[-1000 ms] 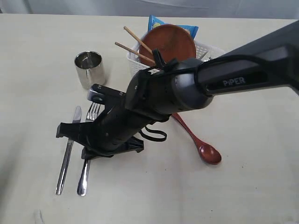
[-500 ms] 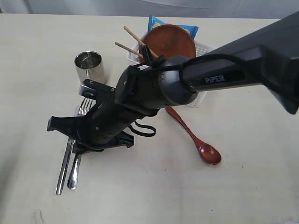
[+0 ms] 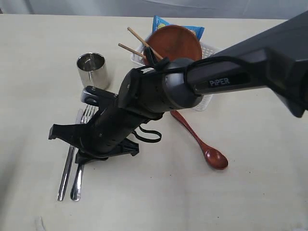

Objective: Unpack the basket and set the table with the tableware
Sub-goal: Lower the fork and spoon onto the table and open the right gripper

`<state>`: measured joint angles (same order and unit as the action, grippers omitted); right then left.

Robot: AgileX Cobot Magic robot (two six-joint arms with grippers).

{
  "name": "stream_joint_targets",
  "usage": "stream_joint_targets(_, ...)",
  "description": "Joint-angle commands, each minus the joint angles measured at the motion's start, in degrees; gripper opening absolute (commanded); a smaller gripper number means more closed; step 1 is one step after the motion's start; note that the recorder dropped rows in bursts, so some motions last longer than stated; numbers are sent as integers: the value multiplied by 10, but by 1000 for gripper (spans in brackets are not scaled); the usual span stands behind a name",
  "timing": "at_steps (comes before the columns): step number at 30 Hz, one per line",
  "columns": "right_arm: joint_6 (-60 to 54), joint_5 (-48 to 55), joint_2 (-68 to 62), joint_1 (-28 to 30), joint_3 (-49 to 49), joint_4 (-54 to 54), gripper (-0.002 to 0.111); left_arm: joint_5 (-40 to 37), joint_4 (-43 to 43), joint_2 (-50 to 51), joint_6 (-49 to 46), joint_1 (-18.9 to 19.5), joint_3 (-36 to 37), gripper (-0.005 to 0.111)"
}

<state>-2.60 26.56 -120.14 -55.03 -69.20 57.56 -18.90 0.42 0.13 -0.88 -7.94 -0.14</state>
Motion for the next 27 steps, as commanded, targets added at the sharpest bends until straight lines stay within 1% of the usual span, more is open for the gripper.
stream_joint_targets(1, 3, 5, 0, 1, -2, -7, 0, 5, -1, -1, 3, -4, 1, 0)
stream_joint_targets(7, 0, 5, 0, 1, -2, -7, 0, 5, -1, -1, 3, -4, 1, 0)
stream_joint_targets(8, 0, 3, 0, 1, -2, -7, 2, 5, -1, -1, 3, -4, 1, 0)
stream_joint_targets(9, 0, 3, 0, 1, -2, -6, 7, 5, -1, -1, 3, -4, 1, 0)
stream_joint_targets(10, 3, 3, 0, 1, -2, -5, 19, 5, -1, -1, 3, -4, 1, 0)
stream_joint_targets(12, 5, 3, 0, 1, -2, -5, 31, 5, -1, -1, 3, -4, 1, 0)
stream_joint_targets(13, 9, 3, 0, 1, -2, -5, 34, 5, -1, -1, 3, -4, 1, 0)
stream_joint_targets(21, 12, 6, 5, 2, -2, -8, 34, 5, -1, -1, 3, -4, 1, 0)
stream_joint_targets(27, 17, 21, 45, 26, -8, -71, 34, 5, -1, -1, 3, -4, 1, 0)
